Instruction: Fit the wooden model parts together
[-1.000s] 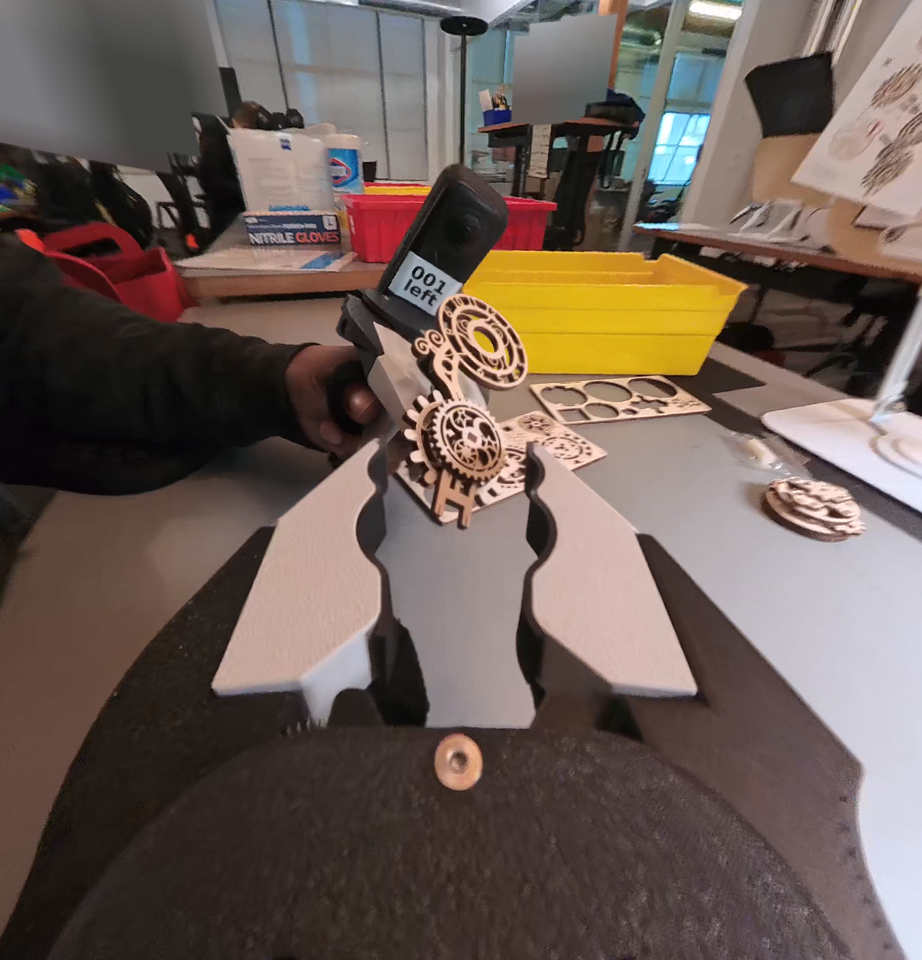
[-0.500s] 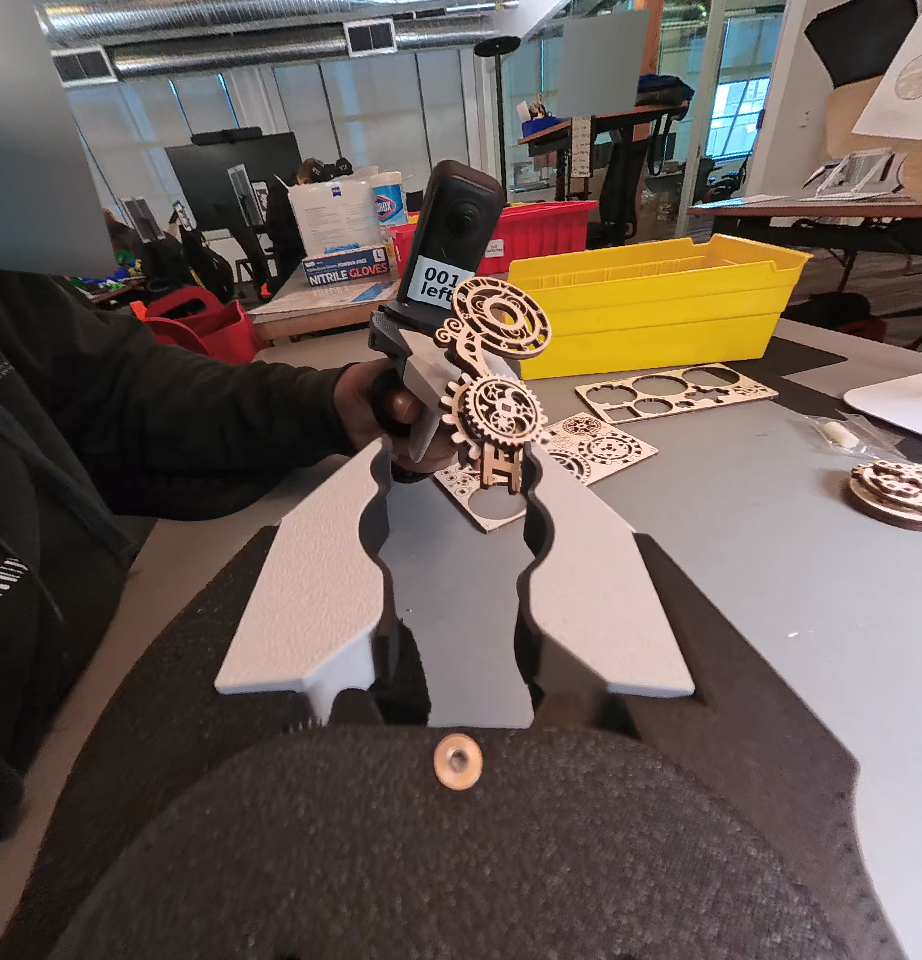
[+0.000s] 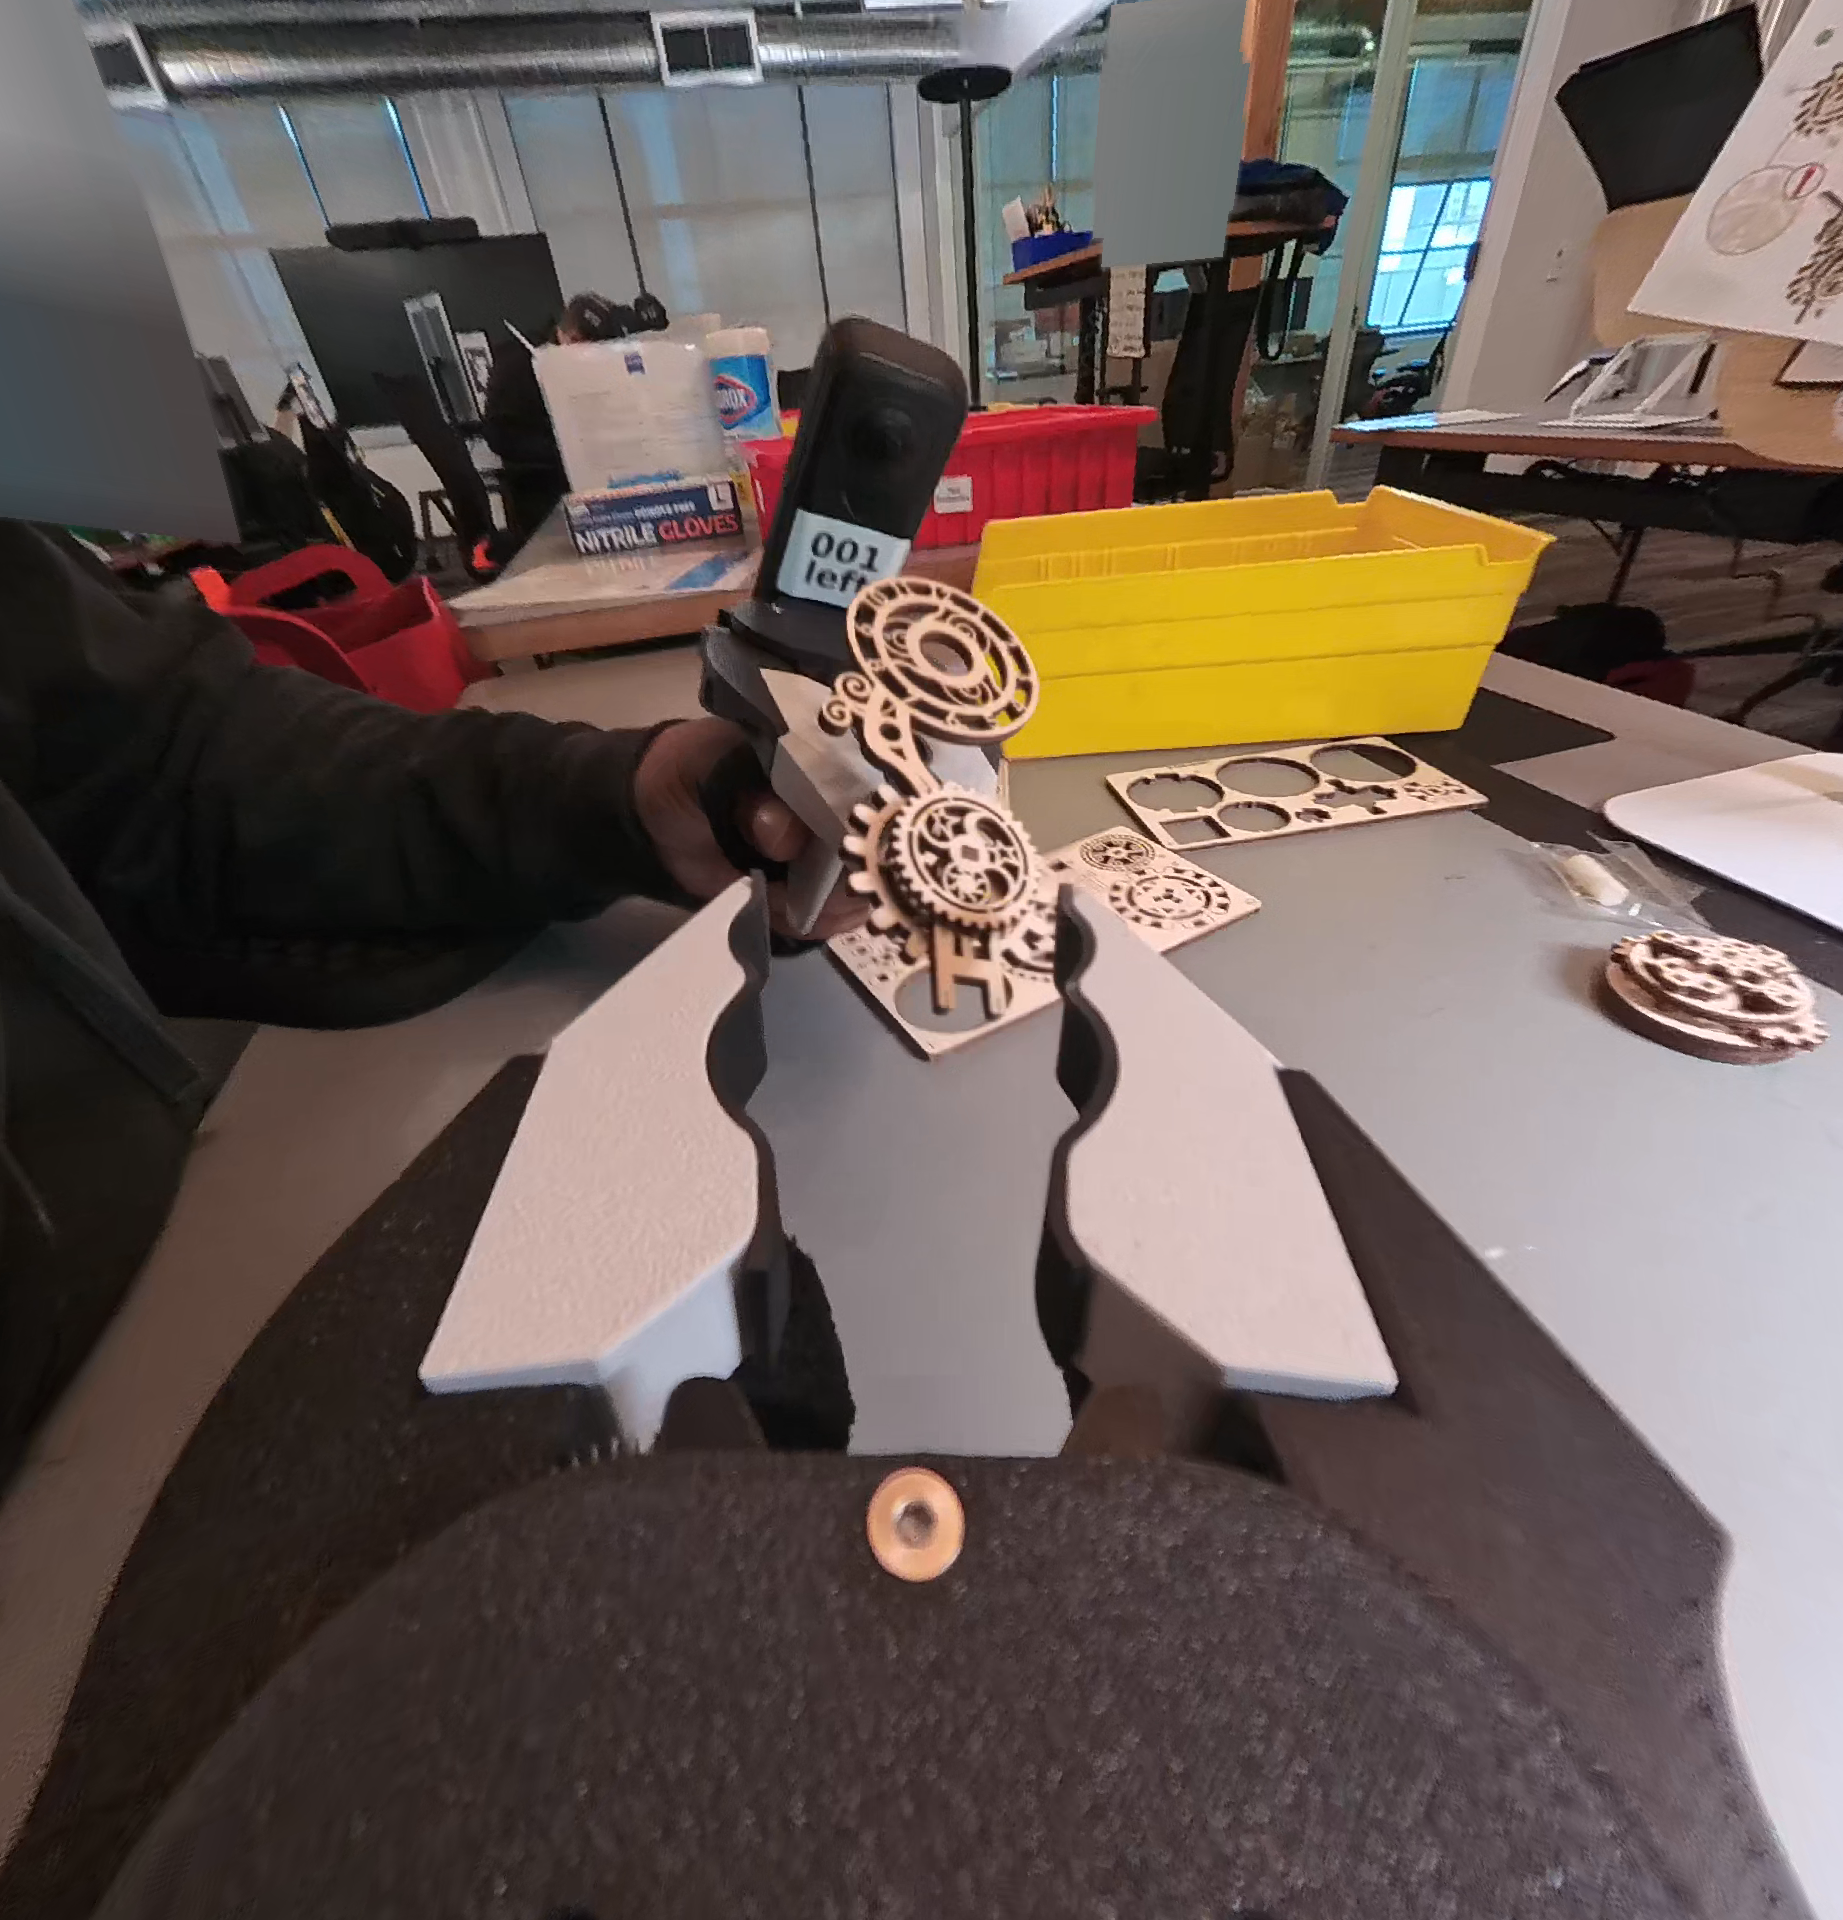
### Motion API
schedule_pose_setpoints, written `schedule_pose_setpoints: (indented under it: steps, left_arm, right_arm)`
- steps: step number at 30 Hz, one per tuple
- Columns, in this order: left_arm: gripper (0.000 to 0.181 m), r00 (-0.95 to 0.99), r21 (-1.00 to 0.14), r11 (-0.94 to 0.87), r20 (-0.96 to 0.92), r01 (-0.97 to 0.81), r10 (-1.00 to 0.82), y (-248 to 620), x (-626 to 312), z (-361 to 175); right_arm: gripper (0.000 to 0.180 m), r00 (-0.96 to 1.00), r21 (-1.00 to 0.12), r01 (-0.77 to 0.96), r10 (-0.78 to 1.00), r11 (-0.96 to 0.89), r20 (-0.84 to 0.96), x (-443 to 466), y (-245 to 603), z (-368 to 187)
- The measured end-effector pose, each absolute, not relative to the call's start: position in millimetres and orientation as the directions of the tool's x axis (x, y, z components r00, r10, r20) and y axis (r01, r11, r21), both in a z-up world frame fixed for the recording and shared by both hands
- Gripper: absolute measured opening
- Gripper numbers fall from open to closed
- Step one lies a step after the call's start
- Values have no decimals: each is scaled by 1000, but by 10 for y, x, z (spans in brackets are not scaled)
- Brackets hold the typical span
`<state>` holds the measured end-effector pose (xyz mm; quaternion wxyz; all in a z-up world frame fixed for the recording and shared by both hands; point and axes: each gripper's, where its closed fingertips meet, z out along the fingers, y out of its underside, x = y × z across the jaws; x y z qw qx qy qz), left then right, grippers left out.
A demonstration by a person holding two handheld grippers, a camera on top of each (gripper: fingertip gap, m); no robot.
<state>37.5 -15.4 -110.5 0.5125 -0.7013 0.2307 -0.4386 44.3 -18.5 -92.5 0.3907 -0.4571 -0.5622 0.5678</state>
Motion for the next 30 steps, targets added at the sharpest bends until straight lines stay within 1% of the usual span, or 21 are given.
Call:
schedule_pose_setpoints:
  steps: [3,6,7,8,9,10,13,16,19,20,22,24,27,30]
  left_arm:
    - [2,485,-896,-432,426,106,-764,-166,413,-1209]
    - [2,443,-828,-549,538,117,-717,-157,442,-1333]
    - [2,428,-802,-584,576,127,-697,-145,447,-1363]
    - [2,418,-778,-615,605,130,-678,-129,450,-1394]
    - [2,420,-767,-628,618,133,-665,-101,445,-1417]
    - [2,419,-762,-633,623,137,-660,-78,444,-1422]
    - [5,427,-762,-625,628,168,-651,12,409,-1388]
    - [20,472,-777,-595,611,206,-635,101,288,-1365]
    - [21,530,-801,-560,576,213,-622,141,163,-1370]
    - [23,542,-806,-553,567,211,-620,145,141,-1373]
    - [27,560,-822,-531,544,206,-625,138,122,-1363]
    - [37,601,-845,-498,503,194,-621,151,91,-1358]
    - [41,666,-894,-420,411,158,-623,166,24,-1309]
    - [40,711,-928,-349,331,128,-621,162,-52,-1258]
  right_arm:
    - [52,-253,-991,116,967,68,37,418,-199,-1056]
    - [46,-248,-955,175,949,240,194,373,-263,-1220]
    - [42,-236,-939,198,943,283,234,353,-258,-1274]
    - [34,-202,-925,222,943,308,265,332,-204,-1314]
    - [23,-159,-914,244,944,323,291,319,-123,-1337]
    - [22,-152,-910,254,943,326,296,321,-93,-1351]
    - [18,-96,-943,259,977,210,191,317,18,-1315]
    - [9,38,-956,292,999,24,37,333,275,-1349]
    - [9,207,-915,342,967,-214,-148,395,584,-1544]
    - [9,265,-893,370,950,-256,-162,430,685,-1634]
    - [9,354,-865,424,928,-270,-117,498,855,-1774]
    - [9,394,-848,455,916,-270,-81,513,922,-1839]
    - [10,381,-839,492,924,-234,-34,453,850,-1834]
    - [20,333,-830,518,943,-208,-29,364,686,-1864]
